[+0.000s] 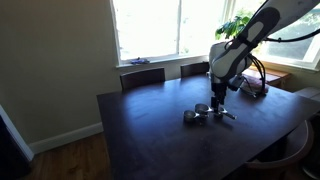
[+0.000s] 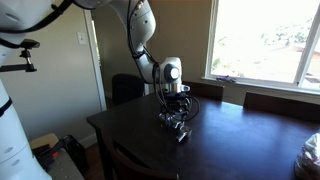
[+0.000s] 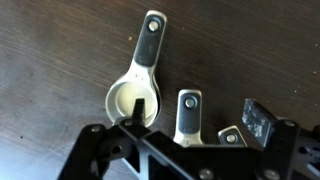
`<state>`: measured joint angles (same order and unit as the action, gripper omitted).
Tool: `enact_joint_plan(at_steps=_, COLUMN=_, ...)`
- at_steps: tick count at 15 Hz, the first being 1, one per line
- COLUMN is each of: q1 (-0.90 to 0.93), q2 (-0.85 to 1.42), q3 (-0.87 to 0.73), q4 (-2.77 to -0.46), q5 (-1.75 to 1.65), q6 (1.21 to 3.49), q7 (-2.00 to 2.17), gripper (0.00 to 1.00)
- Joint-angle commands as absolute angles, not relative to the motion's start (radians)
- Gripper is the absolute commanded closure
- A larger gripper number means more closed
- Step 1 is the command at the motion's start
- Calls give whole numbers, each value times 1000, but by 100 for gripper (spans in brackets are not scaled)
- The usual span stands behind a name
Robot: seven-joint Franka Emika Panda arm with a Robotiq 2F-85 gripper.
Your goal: Unstack the silver pots.
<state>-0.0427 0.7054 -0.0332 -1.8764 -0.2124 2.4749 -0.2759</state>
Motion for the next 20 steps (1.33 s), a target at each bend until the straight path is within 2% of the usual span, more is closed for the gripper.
enact_joint_plan(at_steps=1, q1=-79, q2=611, q3=-31, q4=-2020, q5=-178, q6=2550, q7=-233, gripper=0)
enact_joint_plan(at_steps=5, q1=-107, q2=626, q3=-27, q4=-2063, q5=-128, q6=2674, q7=-203, gripper=0)
enact_joint_plan(at_steps=6, q1=-105, q2=634, q3=-32, q4=-2063, q5=-121, q6=2688, q7=-188, gripper=9)
enact_joint_plan(at_steps=8, q1=-102, q2=636, q3=-41, q4=-2072, q5=-111, q6=2699, q7=-164, gripper=15)
enact_joint_plan(at_steps=11, q1=-99, q2=618, q3=-57, q4=-2100, q5=-112, q6=2701, q7=-137, gripper=13)
enact_joint_plan(at_steps=14, q1=-96, q2=615, q3=-79, q4=-2125, q5=-125, q6=2741, q7=-125, gripper=2)
enact_joint_plan(at_steps=17, q1=-88, q2=631, q3=-103, q4=-2131, q5=-139, q6=2783, q7=-122, gripper=0)
enact_joint_plan(at_steps=18, q1=-89, q2=633, q3=-107, q4=-2134, q5=-138, q6=2789, q7=-122, gripper=7)
enact_joint_plan(at_steps=20, q1=-92, q2=632, q3=-112, q4=-2140, q5=-137, q6=2797, q7=-125, gripper=32)
